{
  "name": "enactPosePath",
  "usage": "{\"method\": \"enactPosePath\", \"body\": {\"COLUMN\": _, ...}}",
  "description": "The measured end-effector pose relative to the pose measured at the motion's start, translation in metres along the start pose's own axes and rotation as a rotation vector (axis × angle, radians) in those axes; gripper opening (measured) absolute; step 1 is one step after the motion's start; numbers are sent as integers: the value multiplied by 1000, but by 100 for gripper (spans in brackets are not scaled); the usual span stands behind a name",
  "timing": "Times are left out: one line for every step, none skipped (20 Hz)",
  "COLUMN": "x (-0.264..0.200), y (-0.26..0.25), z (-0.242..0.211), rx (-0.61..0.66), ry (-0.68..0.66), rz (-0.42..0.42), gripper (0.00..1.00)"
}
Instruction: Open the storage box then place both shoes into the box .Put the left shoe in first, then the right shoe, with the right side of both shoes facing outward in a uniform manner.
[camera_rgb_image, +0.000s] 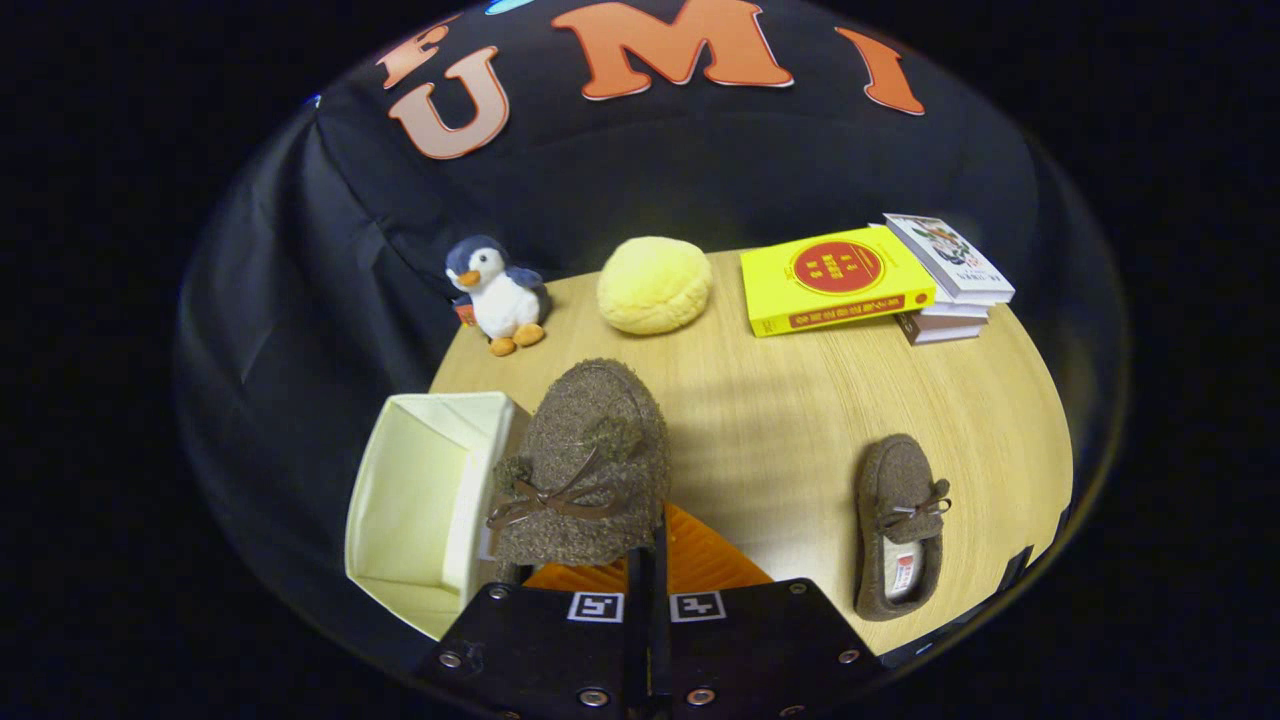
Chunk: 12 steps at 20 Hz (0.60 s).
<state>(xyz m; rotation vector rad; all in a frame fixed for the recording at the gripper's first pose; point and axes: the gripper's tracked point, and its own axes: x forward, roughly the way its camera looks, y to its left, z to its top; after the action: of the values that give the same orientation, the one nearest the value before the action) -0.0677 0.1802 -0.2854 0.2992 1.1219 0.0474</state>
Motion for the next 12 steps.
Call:
{"method": "enactPosePath", "body": {"x": -4, "y": 16, "z": 6, "rx": -3, "ry": -3, "rz": 20, "gripper": 3}}
{"method": "enactPosePath", "body": {"x": -7, "y": 31, "z": 11, "rx": -2, "ry": -6, "rz": 42, "gripper": 3}}
{"method": "enactPosePath", "body": {"x": -8, "y": 47, "z": 15, "rx": -2, "ry": -6, "rz": 63, "gripper": 3}}
{"method": "enactPosePath", "body": {"x": -7, "y": 63, "z": 17, "rx": -8, "ry": -10, "rz": 83, "gripper": 3}}
{"method": "enactPosePath", "body": {"x": -5, "y": 76, "z": 19, "rx": -17, "ry": -8, "rz": 96, "gripper": 2}}
{"method": "enactPosePath", "body": {"x": 0, "y": 88, "z": 17, "rx": -28, "ry": -3, "rz": 104, "gripper": 3}}
{"method": "enactPosePath", "body": {"x": 6, "y": 99, "z": 14, "rx": -37, "ry": 9, "rz": 108, "gripper": 3}}
{"method": "enactPosePath", "body": {"x": 12, "y": 111, "z": 8, "rx": -43, "ry": 26, "rz": 111, "gripper": 3}}
{"method": "enactPosePath", "body": {"x": 19, "y": 121, "z": 4, "rx": -46, "ry": 41, "rz": 115, "gripper": 3}}
{"method": "enactPosePath", "body": {"x": 28, "y": 131, "z": -2, "rx": -49, "ry": 59, "rz": 118, "gripper": 3}}
{"method": "enactPosePath", "body": {"x": 35, "y": 140, "z": -9, "rx": -49, "ry": 75, "rz": 119, "gripper": 3}}
{"method": "enactPosePath", "body": {"x": 42, "y": 148, "z": -15, "rx": -53, "ry": 93, "rz": 115, "gripper": 3}}
